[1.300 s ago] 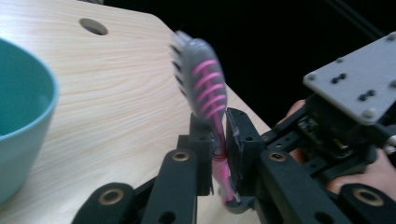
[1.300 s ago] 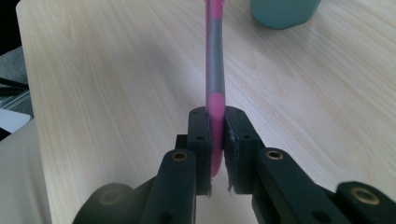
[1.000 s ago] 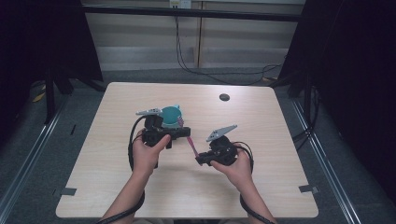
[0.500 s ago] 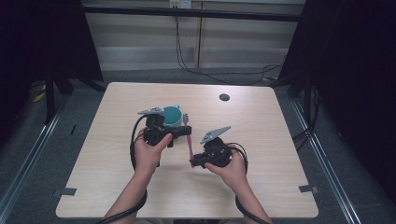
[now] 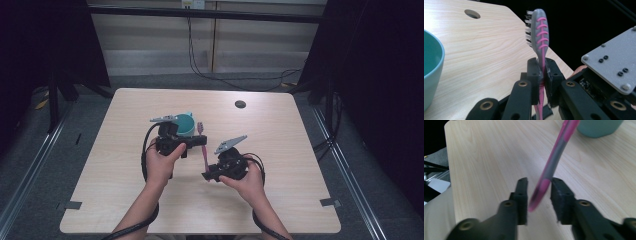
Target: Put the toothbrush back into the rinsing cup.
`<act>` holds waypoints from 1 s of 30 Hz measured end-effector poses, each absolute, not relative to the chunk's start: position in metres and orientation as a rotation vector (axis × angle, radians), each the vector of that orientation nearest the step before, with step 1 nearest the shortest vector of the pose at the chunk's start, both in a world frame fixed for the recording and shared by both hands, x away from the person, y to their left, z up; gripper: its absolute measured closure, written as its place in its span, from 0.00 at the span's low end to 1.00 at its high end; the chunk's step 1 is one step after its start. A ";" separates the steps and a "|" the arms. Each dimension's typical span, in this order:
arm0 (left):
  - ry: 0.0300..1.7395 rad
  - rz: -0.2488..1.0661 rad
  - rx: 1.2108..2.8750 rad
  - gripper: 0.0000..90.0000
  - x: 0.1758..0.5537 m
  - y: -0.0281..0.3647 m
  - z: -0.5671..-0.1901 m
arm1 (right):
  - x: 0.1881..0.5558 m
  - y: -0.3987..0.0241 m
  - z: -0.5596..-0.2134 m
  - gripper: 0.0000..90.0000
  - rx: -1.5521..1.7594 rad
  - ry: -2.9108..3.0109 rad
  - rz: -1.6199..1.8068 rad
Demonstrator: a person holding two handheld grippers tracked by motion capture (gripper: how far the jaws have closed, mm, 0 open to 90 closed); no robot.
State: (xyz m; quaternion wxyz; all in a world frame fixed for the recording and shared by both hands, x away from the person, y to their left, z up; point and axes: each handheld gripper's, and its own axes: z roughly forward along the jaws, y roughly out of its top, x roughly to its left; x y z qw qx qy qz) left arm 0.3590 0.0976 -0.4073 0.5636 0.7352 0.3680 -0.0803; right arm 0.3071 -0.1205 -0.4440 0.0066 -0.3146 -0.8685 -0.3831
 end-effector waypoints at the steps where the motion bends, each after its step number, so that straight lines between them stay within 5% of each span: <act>1: 0.868 -0.189 1.731 0.93 0.359 0.098 -0.407 | 0.308 -0.121 -0.444 0.62 -0.988 -2.715 -1.200; 10: 0.879 -0.172 1.742 0.93 0.361 0.107 -0.404 | 0.309 -0.145 -0.447 0.32 -1.099 -2.671 -1.238; 21: 0.883 -0.140 1.765 0.93 0.363 0.113 -0.398 | 0.305 -0.181 -0.464 0.18 -1.270 -2.693 -1.191; 30: 0.885 -0.108 1.783 0.93 0.364 0.118 -0.393 | 0.297 -0.198 -0.484 0.16 -1.418 -2.755 -1.137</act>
